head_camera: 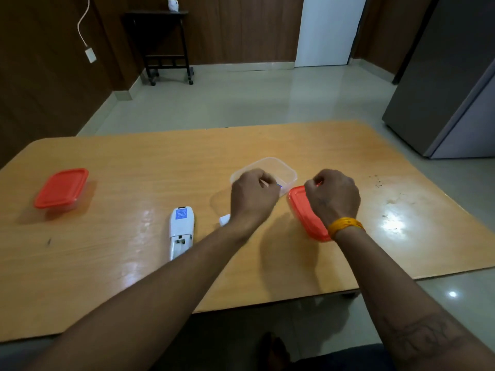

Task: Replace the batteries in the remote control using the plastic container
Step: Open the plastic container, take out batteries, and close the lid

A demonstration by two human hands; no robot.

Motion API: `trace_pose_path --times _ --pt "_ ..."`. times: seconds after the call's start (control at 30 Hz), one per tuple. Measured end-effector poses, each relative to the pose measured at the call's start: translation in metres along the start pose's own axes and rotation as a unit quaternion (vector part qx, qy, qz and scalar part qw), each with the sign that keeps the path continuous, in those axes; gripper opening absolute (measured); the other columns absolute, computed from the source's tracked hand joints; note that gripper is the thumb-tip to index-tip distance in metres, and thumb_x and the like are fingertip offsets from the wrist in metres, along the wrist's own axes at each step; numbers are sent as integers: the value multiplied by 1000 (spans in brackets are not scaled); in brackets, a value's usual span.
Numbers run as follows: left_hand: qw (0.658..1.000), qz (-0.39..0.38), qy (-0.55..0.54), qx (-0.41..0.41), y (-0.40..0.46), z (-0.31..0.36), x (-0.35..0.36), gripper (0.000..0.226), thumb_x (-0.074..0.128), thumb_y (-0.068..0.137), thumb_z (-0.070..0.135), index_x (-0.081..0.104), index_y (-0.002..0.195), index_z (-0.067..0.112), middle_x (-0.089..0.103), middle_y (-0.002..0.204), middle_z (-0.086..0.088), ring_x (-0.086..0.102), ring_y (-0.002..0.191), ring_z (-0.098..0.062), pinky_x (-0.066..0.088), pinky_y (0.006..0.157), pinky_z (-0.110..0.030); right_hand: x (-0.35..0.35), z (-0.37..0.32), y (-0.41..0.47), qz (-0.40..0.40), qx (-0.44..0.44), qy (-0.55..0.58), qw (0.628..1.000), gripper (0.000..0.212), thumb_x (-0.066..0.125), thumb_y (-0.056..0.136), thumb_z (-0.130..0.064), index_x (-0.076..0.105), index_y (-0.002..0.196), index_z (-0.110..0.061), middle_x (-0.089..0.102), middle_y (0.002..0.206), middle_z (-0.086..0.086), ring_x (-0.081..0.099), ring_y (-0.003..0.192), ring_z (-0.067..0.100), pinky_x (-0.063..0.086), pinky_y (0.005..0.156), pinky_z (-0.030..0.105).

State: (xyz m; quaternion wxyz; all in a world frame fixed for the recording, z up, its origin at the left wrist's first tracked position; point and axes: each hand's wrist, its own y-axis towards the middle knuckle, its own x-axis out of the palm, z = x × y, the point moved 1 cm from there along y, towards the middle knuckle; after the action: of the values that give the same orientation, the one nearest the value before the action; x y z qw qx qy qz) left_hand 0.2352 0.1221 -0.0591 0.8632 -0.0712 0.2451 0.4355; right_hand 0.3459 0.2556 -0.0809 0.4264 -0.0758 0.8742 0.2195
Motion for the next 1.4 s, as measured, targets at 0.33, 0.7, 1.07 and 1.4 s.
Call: trace_pose_path --times 0.33,0.7,1.07,1.4 --pt "971 -171 -127 -111 -46 -11 62 59 62 74 25 72 133 24 78 119 8 71 115 -20 60 97 -42 -7 51 -19 -104 96 -130 981 49 63 92 -47 71 107 -1 61 123 20 52 121 42 50 85 44" --pt "954 -172 -187 -159 -57 1 61 63 72 86 19 59 147 11 63 131 6 59 118 -14 49 106 -35 -36 37 -35 -45 138 33 989 38 63 90 -22 51 121 -4 71 105 21 66 89 43 54 72 42" --pt "897 -61 -346 -268 -6 19 3 56 62 101 53 67 106 -2 78 96 -18 75 68 -26 60 54 -30 -59 2 -72 156 -151 73 973 18 73 91 -5 75 106 -14 80 92 11 75 80 35 63 67 40" --pt "917 21 -319 -238 30 -10 -49 29 82 85 1 68 108 -10 74 90 -21 74 70 -30 62 55 -33 -42 -20 -44 44 -27 247 968 26 67 86 -21 80 109 -16 75 117 5 66 110 23 56 100 47"
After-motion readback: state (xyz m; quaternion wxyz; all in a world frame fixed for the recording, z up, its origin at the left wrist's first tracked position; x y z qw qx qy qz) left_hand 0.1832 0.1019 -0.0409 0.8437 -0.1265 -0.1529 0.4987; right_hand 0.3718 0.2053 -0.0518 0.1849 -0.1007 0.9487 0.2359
